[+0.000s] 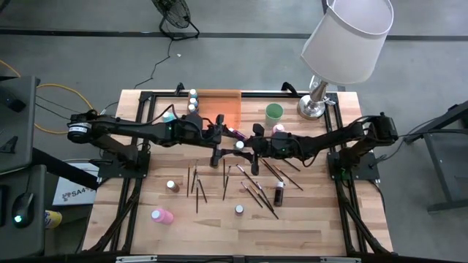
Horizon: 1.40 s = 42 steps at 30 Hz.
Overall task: Pick & Place Paint Supplies
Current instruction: Put the gray paint bottle into the orange bin
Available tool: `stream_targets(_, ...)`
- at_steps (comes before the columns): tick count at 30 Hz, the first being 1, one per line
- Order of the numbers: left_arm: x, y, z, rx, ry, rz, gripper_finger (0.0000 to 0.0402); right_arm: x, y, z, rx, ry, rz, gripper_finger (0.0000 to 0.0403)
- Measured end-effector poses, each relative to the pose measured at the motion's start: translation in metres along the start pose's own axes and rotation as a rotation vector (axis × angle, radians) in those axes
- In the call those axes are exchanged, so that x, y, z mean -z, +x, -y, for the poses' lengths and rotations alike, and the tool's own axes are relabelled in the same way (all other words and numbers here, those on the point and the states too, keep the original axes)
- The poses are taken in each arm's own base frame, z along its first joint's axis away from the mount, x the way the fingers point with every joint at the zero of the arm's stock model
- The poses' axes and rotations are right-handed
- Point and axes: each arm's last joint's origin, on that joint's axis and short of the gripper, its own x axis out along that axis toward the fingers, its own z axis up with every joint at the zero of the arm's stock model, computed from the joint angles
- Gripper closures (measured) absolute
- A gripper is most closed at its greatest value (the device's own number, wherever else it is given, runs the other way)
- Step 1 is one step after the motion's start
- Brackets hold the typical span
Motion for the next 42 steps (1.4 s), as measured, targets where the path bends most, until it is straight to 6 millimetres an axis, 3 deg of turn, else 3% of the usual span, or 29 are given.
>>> stream_targets(17,0.0004,0.0047,0.0004,0.025,-0.028,0.035,0.0179,-0.0015,0.0000,0.0000,0.001,0.002,0.015,0.0290)
stream_targets(29,0.0010,0.0048,0.0005,0.025,-0.033,0.029,0.0287,-0.0014,0.0000,0.0000,0.001,-0.002,0.014,0.0290)
stream_targets(37,0.0028,0.0065,0.0010,0.035,-0.037,0.023,0.0280,-0.0007,-0.0001,0.0001,0.002,-0.001,0.007,0.0285)
stream_targets(42,0.0031,0.0065,0.0005,0.017,-0.030,0.018,0.0288,-0.0004,-0.0001,0.0004,0.012,0.002,0.004,0.0253)
